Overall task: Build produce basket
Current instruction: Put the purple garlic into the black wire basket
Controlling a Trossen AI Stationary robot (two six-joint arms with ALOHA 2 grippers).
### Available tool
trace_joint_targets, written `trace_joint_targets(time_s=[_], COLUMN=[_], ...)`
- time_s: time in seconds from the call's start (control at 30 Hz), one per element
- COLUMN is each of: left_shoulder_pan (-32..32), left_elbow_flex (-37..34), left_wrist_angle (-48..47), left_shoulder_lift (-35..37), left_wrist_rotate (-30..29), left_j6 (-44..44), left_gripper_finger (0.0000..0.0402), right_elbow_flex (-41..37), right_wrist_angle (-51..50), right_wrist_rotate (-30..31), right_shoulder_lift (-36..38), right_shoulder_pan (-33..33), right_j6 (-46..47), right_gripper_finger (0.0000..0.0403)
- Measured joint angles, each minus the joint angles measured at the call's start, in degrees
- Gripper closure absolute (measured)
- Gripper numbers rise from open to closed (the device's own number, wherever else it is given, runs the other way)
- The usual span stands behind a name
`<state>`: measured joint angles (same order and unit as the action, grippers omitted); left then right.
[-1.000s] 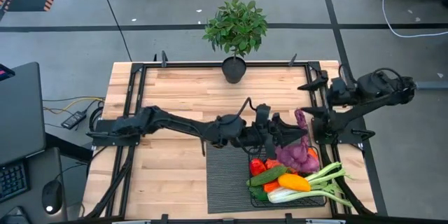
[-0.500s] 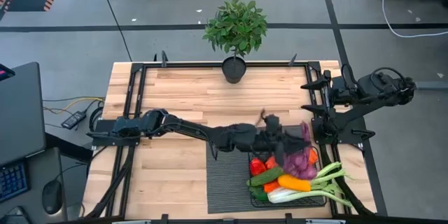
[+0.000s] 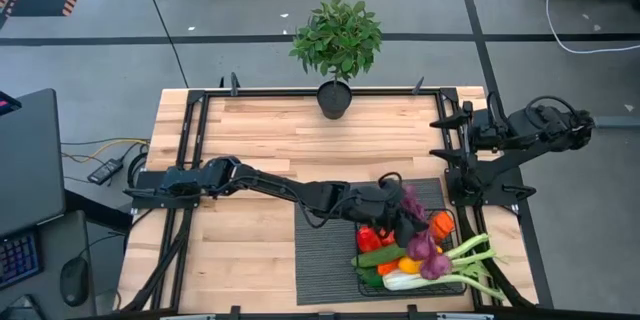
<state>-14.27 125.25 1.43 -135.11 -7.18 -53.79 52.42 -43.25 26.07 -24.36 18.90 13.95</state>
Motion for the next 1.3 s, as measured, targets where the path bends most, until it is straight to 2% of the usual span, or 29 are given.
trace_joint_targets(time_s=[0.2, 0.3, 0.37, 0.53, 0.73, 0.93, 1.1, 1.3], left_shoulder_pan=[-0.05, -0.05, 0.01, 0.90, 2.06, 1.86, 0.45, -1.20], left_elbow_flex=[0.00, -0.02, -0.01, -0.10, -0.07, -0.04, -0.07, -0.11], left_wrist_angle=[0.03, -0.17, -1.25, -4.57, -14.44, -23.31, -30.98, -39.47], left_shoulder_lift=[0.02, 0.02, 0.02, 1.00, 4.46, 5.84, 5.84, 6.41], left_wrist_rotate=[11.66, 18.23, 20.47, 23.23, 23.80, 27.70, 33.23, 33.58], left_j6=[-0.56, -2.11, -2.59, -2.54, 1.45, 2.53, 2.57, 6.13], left_gripper_finger=[0.0240, 0.0235, 0.0237, 0.0253, 0.0270, 0.0256, 0.0243, 0.0241], right_elbow_flex=[0.00, 0.00, 0.00, 0.00, 0.00, 0.00, 0.00, 0.00], right_wrist_angle=[-0.87, -0.87, -0.85, -0.81, -0.63, -0.57, -0.59, -1.35], right_wrist_rotate=[-0.02, -0.05, -0.09, -0.27, -0.83, -0.92, -1.23, -1.65], right_shoulder_lift=[0.00, 0.00, 0.00, 0.02, 0.02, 0.02, 0.02, 0.02], right_shoulder_pan=[0.00, 0.00, 0.00, 0.00, 0.00, 0.00, 0.00, 0.00], right_j6=[0.62, 0.60, 0.62, 1.08, 1.10, 1.10, 1.10, 1.09], right_gripper_finger=[0.0031, 0.0031, 0.0031, 0.0031, 0.0031, 0.0031, 0.0031, 0.0031])
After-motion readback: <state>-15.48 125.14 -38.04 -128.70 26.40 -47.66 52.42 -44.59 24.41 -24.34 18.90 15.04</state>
